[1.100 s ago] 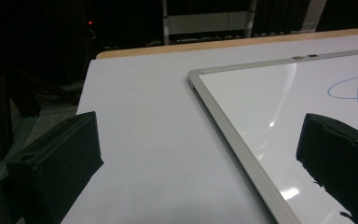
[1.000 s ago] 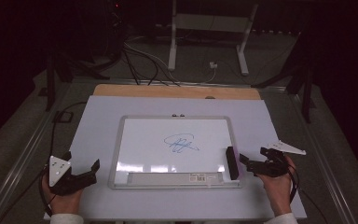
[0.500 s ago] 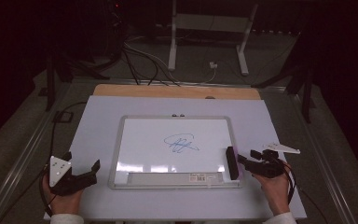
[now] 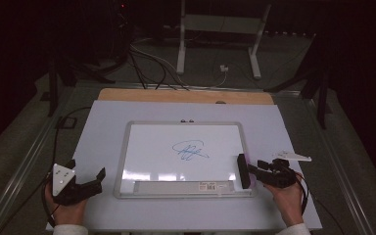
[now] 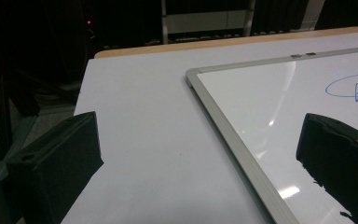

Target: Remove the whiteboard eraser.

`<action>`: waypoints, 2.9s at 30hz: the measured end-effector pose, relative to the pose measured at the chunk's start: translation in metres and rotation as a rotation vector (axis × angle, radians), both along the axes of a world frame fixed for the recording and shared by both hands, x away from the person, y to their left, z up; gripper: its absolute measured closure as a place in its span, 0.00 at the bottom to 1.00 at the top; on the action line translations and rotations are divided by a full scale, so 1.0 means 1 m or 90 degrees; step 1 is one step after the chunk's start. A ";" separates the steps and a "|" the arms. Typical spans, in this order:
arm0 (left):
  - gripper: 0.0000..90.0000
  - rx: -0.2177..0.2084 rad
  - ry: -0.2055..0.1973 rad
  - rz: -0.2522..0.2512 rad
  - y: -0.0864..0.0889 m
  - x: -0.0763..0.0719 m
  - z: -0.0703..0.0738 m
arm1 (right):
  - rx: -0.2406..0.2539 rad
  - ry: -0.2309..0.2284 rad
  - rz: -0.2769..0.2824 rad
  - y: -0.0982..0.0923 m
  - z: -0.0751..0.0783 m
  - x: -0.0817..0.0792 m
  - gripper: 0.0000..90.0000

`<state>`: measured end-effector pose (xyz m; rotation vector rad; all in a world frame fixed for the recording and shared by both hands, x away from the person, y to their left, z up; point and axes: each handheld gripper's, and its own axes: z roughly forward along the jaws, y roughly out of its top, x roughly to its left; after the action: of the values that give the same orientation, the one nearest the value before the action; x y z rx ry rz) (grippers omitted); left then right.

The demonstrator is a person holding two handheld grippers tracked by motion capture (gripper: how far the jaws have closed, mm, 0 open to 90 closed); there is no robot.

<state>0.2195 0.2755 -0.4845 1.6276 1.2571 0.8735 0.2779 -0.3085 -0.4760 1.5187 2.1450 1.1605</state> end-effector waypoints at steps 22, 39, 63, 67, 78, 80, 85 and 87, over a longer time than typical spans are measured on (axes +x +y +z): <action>0.01 -0.001 -0.004 0.002 0.000 0.000 0.001 | 0.039 0.035 0.021 0.011 -0.005 0.003 0.51; 0.01 0.016 -0.009 0.007 -0.003 -0.002 0.002 | 0.057 0.081 0.044 0.020 -0.014 0.009 0.37; 0.01 0.017 -0.010 0.006 -0.003 -0.002 0.002 | 0.043 0.055 0.037 0.025 -0.008 0.015 0.46; 0.01 0.019 -0.008 0.004 -0.003 -0.002 0.002 | 0.044 0.042 0.036 0.027 -0.003 0.018 0.46; 0.01 0.017 -0.008 0.005 -0.003 -0.001 0.002 | 0.046 0.022 0.034 0.037 0.004 0.031 0.46; 0.01 0.017 -0.007 0.005 -0.003 -0.001 0.001 | 0.046 0.019 0.033 0.041 0.006 0.036 0.45; 0.01 0.018 -0.008 0.004 -0.003 -0.001 0.002 | 0.048 0.013 0.029 0.048 0.005 0.043 0.46; 0.01 0.017 -0.009 0.004 -0.003 -0.001 0.002 | 0.049 0.011 0.026 0.052 0.003 0.047 0.46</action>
<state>0.2183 0.2725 -0.4829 1.6366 1.2467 0.9070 0.3249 -0.2568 -0.4731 1.5277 2.1757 1.2625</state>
